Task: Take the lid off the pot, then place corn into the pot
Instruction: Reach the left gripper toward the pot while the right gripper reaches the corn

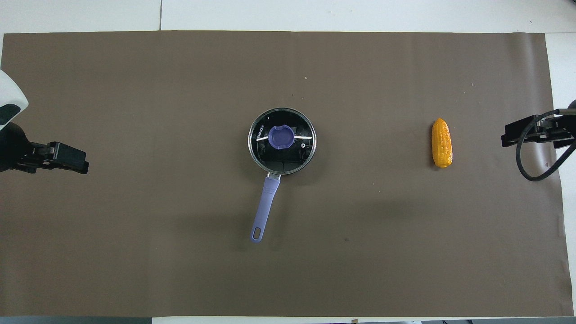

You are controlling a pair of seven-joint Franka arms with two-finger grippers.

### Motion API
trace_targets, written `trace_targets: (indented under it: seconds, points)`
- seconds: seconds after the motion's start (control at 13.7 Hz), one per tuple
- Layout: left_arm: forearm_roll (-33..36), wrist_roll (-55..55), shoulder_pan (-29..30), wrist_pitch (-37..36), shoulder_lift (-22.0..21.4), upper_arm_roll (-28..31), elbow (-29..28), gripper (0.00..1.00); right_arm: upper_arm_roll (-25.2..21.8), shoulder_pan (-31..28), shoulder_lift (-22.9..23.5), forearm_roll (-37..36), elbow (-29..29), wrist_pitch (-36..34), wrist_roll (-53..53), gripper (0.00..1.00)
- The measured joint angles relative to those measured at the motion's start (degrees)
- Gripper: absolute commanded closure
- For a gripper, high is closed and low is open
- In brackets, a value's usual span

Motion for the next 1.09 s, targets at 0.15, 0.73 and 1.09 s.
trace_targets:
  seconds: [0.15,0.73,1.09]
  points:
    - [0.0,0.0,0.0,0.0,0.0,0.0,0.0,0.00,0.0,0.0,0.0,0.0,0.0,0.0,0.0,0.00]
    - [0.0,0.0,-0.1,1.7,0.0,-0.2,-0.1,0.00,0.1,0.3,-1.7,0.3,-5.2,5.2,0.0,0.06]
    - [-0.5,-4.8,-3.9,6.9,1.7,-0.8,-0.4,0.00,0.0,0.3,-2.3,0.3,-23.1,25.0,0.0,0.06]
